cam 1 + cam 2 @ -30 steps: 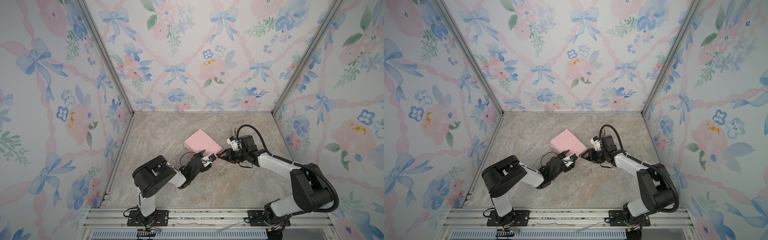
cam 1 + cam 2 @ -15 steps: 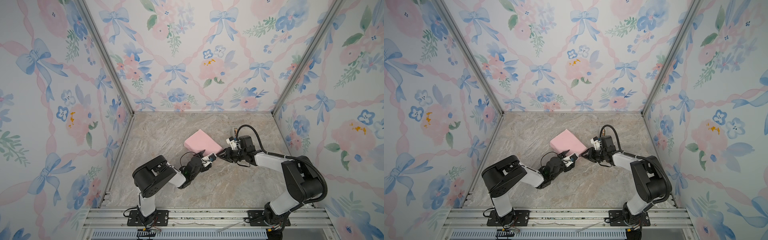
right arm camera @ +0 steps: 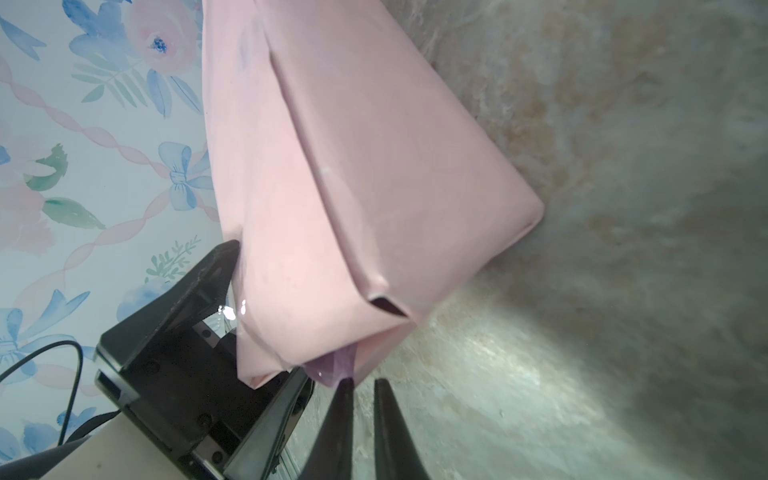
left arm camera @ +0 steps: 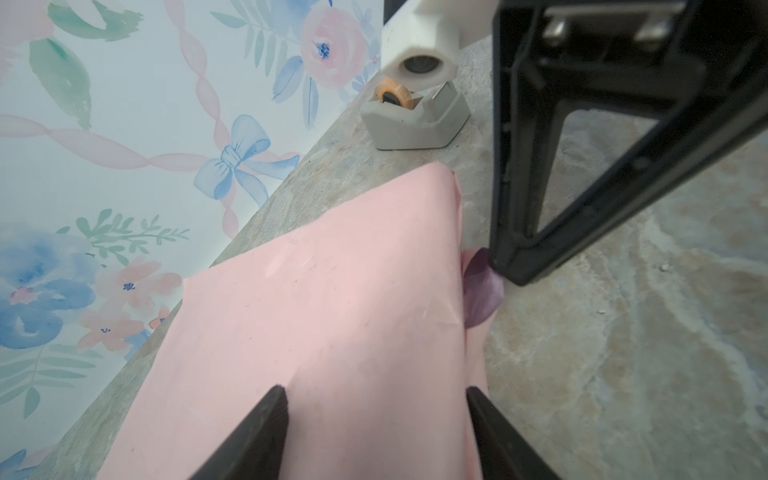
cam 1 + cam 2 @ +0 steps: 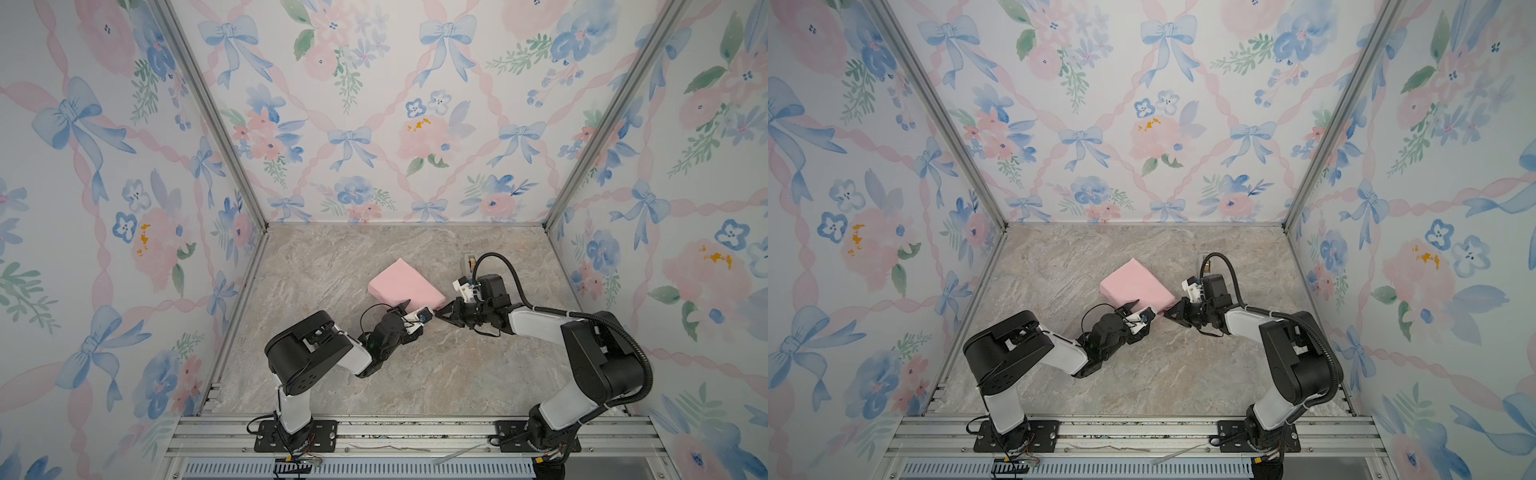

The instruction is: Wrap the gift box in paper

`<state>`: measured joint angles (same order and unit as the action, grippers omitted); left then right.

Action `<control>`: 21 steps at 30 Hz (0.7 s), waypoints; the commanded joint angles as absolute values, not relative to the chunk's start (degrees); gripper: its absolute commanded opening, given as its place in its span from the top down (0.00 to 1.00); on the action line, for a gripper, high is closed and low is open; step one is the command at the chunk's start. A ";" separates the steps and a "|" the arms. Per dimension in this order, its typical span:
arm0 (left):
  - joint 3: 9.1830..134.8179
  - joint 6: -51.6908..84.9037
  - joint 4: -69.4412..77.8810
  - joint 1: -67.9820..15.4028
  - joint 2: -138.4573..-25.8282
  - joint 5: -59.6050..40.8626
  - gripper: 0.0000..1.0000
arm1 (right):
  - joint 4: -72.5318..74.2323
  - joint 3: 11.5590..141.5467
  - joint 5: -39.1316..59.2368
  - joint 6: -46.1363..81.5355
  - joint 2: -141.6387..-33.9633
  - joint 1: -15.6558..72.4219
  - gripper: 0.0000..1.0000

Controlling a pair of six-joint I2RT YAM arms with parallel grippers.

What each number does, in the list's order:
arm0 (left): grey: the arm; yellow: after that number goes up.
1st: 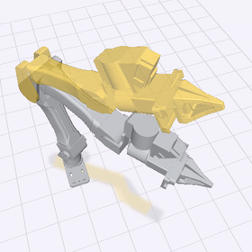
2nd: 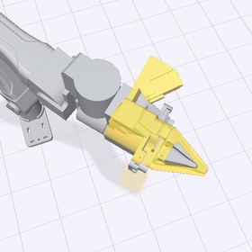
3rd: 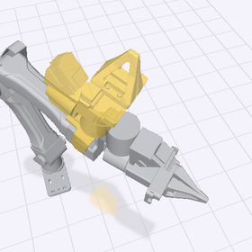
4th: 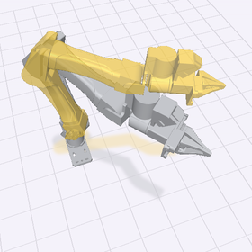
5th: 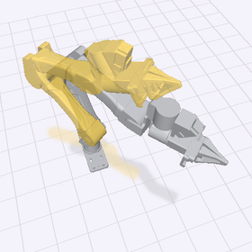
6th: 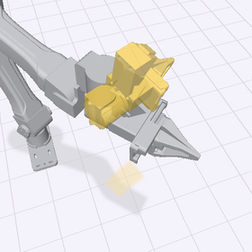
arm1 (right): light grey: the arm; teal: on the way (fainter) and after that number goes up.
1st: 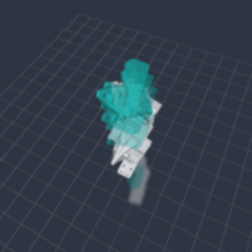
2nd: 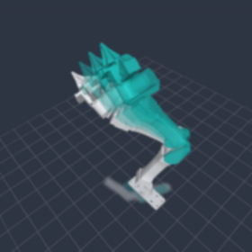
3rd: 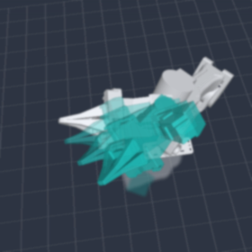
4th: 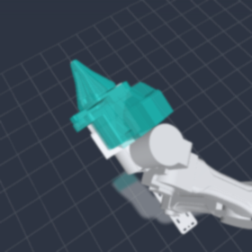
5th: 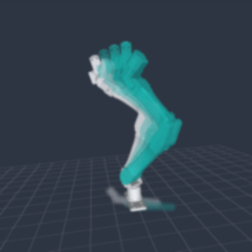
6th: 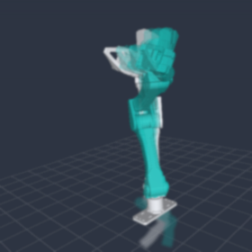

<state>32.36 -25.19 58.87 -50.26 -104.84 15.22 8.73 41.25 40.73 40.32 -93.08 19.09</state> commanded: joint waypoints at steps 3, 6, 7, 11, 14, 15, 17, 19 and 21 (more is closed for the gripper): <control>30.86 -22.89 53.88 -51.06 -106.01 13.56 0.32 | 9.56 39.87 41.31 41.08 -90.76 18.48 0.91; 30.92 -22.83 53.86 -51.05 -106.00 13.54 0.32 | 10.15 39.72 41.57 41.38 -89.99 18.52 0.92; 30.94 -22.85 53.83 -51.05 -106.08 13.51 0.32 | 10.36 39.72 41.81 41.56 -89.81 18.58 0.92; 30.98 -22.84 53.87 -51.05 -106.08 13.46 0.32 | 10.54 39.73 42.19 41.74 -89.38 18.63 0.96; 31.03 -22.78 53.88 -51.05 -106.08 13.45 0.32 | 11.26 39.21 42.52 42.27 -89.47 18.74 0.97; 31.03 -22.77 53.88 -51.02 -106.08 13.46 0.32 | 11.56 38.97 42.51 42.54 -89.43 18.79 0.97; 31.04 -22.83 53.86 -51.06 -106.08 13.58 0.32 | 12.20 38.43 42.21 43.00 -89.36 18.84 0.97; 31.04 -22.84 53.87 -51.06 -106.08 13.45 0.32 | 12.31 37.99 41.84 43.24 -89.38 18.87 0.98; 31.16 -22.82 53.88 -51.04 -106.09 13.47 0.32 | 12.48 37.72 41.32 43.30 -89.52 18.83 0.98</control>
